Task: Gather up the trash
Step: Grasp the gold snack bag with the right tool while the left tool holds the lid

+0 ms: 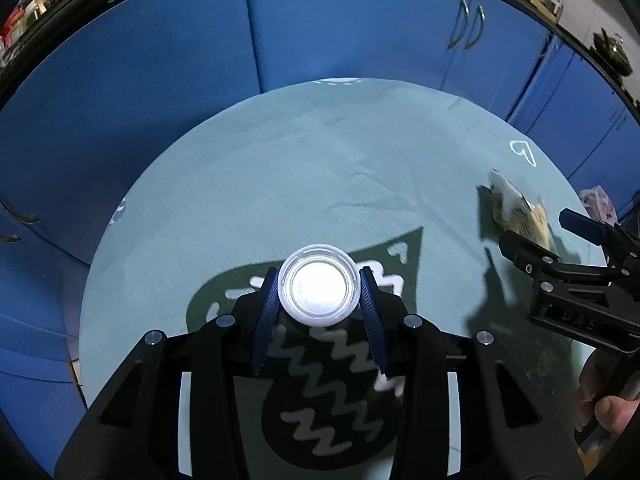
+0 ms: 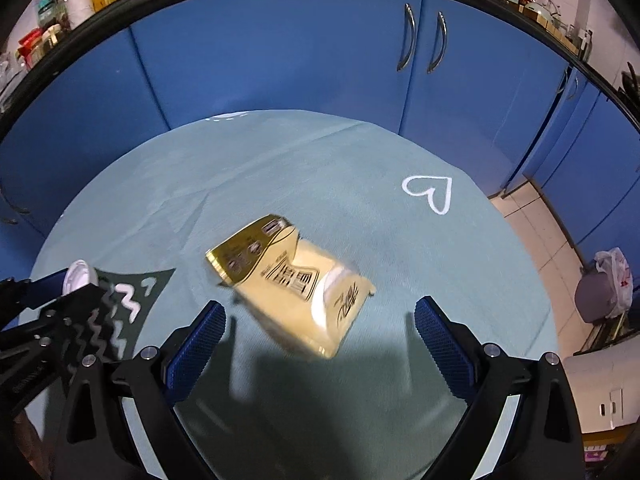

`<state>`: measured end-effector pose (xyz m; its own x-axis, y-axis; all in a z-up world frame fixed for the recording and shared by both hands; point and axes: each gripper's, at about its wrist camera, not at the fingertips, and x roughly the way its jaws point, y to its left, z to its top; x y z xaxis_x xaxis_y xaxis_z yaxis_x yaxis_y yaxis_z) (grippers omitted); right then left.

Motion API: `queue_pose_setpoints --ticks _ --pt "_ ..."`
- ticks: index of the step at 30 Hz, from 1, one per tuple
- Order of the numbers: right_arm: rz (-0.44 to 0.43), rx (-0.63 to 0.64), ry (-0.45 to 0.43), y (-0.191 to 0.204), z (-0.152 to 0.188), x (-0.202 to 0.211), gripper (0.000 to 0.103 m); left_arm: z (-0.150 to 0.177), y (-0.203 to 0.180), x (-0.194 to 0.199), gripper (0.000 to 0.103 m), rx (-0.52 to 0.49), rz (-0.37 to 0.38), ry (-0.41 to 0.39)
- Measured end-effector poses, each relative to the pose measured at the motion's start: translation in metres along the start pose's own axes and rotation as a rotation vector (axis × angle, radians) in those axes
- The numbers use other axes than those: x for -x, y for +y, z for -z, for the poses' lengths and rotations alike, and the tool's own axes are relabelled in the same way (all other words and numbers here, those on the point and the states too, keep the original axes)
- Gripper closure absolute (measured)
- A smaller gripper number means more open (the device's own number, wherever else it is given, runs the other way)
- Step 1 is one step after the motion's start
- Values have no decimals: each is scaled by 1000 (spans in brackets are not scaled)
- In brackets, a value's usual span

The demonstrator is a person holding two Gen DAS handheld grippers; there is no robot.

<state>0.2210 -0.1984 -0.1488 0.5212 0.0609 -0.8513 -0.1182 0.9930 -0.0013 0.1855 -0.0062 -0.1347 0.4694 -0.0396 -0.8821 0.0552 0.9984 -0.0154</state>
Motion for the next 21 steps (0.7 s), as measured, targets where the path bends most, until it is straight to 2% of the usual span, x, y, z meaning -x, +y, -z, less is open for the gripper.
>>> queue_pose_setpoints --ticks 2,3,4,7,13,21 --pt "21 7 -7 1 0 -1 14 -4 2 -2 62 5 0 -2" --pt "24 13 -4 2 0 -1 29 -6 3 -2 62 7 1 -3" --pt "29 22 6 3 1 -3 54 -7 3 -3 62 7 2 -5" --pt "64 60 5 7 2 0 66 -10 2 -5 62 4 6 -4" --pt "70 40 -9 -4 11 18 66 -8 -13 0 62 -22 15 -4" --pt "68 -11 -37 -28 23 54 66 -3 -45 26 62 -73 33 -41"
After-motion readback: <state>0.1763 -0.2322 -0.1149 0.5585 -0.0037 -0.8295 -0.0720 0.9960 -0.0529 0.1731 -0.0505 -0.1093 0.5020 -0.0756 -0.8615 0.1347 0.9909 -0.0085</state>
